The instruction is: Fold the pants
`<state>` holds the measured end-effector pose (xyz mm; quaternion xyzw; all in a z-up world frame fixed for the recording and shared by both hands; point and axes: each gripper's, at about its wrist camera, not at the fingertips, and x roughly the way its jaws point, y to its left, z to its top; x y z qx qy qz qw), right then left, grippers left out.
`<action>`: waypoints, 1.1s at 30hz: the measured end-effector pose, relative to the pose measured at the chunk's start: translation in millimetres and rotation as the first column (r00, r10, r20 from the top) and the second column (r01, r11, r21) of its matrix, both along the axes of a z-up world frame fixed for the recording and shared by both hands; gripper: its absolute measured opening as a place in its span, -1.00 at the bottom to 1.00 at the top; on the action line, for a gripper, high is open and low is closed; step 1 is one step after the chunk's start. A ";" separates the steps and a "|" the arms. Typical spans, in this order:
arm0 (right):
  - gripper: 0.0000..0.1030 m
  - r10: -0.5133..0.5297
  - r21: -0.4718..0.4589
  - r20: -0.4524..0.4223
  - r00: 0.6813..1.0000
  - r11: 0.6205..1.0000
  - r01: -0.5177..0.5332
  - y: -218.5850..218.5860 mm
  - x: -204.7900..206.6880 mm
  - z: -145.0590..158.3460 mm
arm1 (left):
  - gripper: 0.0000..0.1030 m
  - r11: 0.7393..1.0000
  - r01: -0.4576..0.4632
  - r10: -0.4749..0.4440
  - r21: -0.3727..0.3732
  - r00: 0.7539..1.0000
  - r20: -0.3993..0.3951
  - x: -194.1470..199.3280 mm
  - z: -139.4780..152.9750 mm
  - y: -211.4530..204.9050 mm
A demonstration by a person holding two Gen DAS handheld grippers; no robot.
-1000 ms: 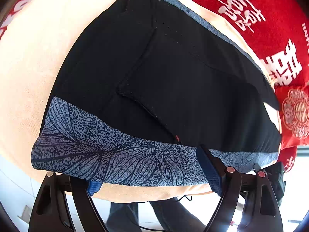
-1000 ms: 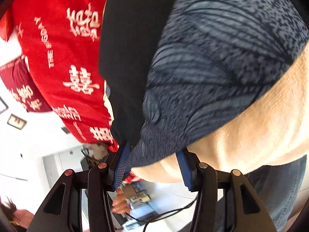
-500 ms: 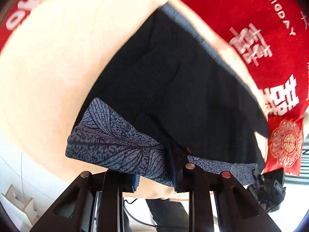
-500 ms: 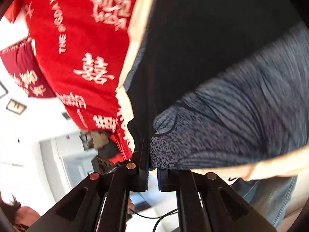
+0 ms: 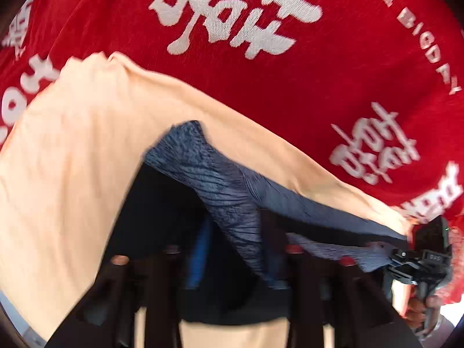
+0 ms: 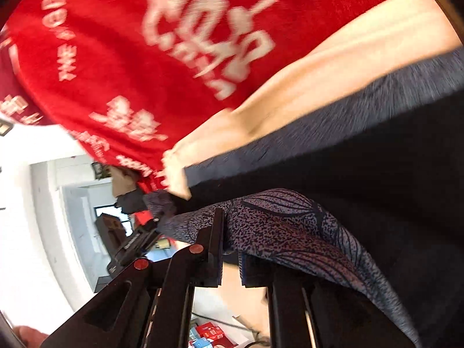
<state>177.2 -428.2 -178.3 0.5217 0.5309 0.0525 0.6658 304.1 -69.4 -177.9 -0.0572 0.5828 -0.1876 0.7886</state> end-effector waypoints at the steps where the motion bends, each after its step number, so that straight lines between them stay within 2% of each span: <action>1: -0.78 0.001 -0.008 -0.032 0.999 1.000 -0.001 -5.7 5.1 -12.6 | 0.48 0.999 -0.013 0.012 0.049 1.000 0.017 8.4 -9.9 -8.6; 2: -0.77 0.004 -0.013 -0.051 0.999 1.000 -0.005 -8.5 9.3 -21.3 | 0.59 0.995 -0.026 0.024 0.093 0.999 0.032 16.4 -17.1 -15.6; 4: -0.73 0.008 -0.025 -0.072 0.997 1.000 -0.010 -9.2 14.2 -23.2 | 0.63 0.988 -0.036 0.032 0.147 0.999 0.032 29.4 -28.2 -25.5; 5: -0.65 0.023 -0.037 -0.072 0.997 0.999 -0.026 -6.3 15.9 -17.0 | 0.63 0.986 -0.044 0.041 0.163 0.999 0.020 32.9 -29.0 -26.5; 6: -0.23 0.047 -0.057 -0.061 0.997 0.997 -0.050 -3.0 15.8 -9.1 | 0.63 0.985 -0.050 0.048 0.167 0.999 0.018 33.6 -26.6 -26.7; 7: 0.31 0.078 -0.090 -0.047 0.996 0.993 -0.082 1.1 16.2 1.6 | 0.63 0.984 -0.054 0.050 0.169 0.998 0.027 33.1 -20.2 -26.1; 9: 0.58 0.142 -0.184 -0.018 0.990 0.972 -0.143 12.0 14.4 30.2 | 0.63 0.980 -0.053 0.044 0.189 0.998 0.053 27.7 -2.7 -21.7; 11: 0.58 0.190 -0.280 0.001 0.982 0.943 -0.182 21.5 10.2 55.5 | 0.63 0.975 -0.052 0.036 0.214 0.996 0.080 21.7 12.8 -18.4; 12: 0.54 0.207 -0.288 0.021 0.978 0.938 -0.192 24.9 7.6 63.7 | 0.63 0.974 -0.049 0.029 0.222 0.995 0.092 17.7 20.9 -17.8; 13: 0.31 0.221 -0.286 0.039 0.974 0.937 -0.201 28.2 5.5 67.6 | 0.63 0.973 -0.041 0.020 0.226 0.995 0.097 14.5 25.0 -18.6; 15: -0.14 0.266 -0.298 0.015 0.964 0.922 -0.249 36.4 6.4 63.2 | 0.63 0.970 -0.004 -0.020 0.244 0.995 0.096 -0.1 27.9 -20.5; 19: -0.16 0.335 -0.362 -0.077 0.939 0.868 -0.340 53.1 29.4 26.7 | 0.63 0.942 0.125 -0.145 0.311 0.989 0.042 -17.2 0.5 -43.2; 21: -0.16 0.356 -0.447 -0.128 0.926 0.812 -0.375 58.6 43.9 9.4 | 0.63 0.929 0.141 -0.165 0.343 0.985 0.042 -17.3 -23.5 -60.3; 22: -0.20 0.355 -0.467 -0.134 0.925 0.801 -0.375 57.9 48.0 4.3 | 0.65 0.913 0.133 -0.165 0.386 0.985 0.050 -14.0 -37.5 -67.0; 23: -0.21 0.339 -0.480 -0.117 0.934 0.804 -0.352 53.8 53.1 3.0 | 0.78 0.898 0.115 -0.159 0.424 0.985 0.070 -11.7 -46.0 -70.1; 24: -0.21 0.323 -0.487 -0.098 0.941 0.809 -0.329 50.2 56.2 5.8 | 0.99 0.896 0.090 -0.145 0.435 0.985 0.096 -7.0 -52.3 -72.4; 26: -0.21 0.290 -0.484 -0.087 0.953 0.824 -0.295 42.8 58.8 10.9 | 0.99 0.910 0.068 -0.117 0.409 0.989 0.096 -0.2 -55.8 -71.2; 28: -0.21 0.272 -0.481 -0.070 0.960 0.834 -0.271 38.5 51.8 17.2 | 0.99 0.904 0.069 -0.112 0.423 0.991 0.079 1.4 -50.1 -73.1; 31: -0.16 0.284 -0.506 -0.022 0.959 0.824 -0.255 33.6 29.9 40.0 | 0.99 0.896 0.091 -0.129 0.435 0.990 0.058 -9.2 -33.2 -76.1; 33: -0.15 0.272 -0.464 0.013 0.962 0.854 -0.236 16.1 7.3 49.7 | 0.99 0.897 0.101 -0.139 0.430 0.989 0.056 -24.1 -17.2 -74.6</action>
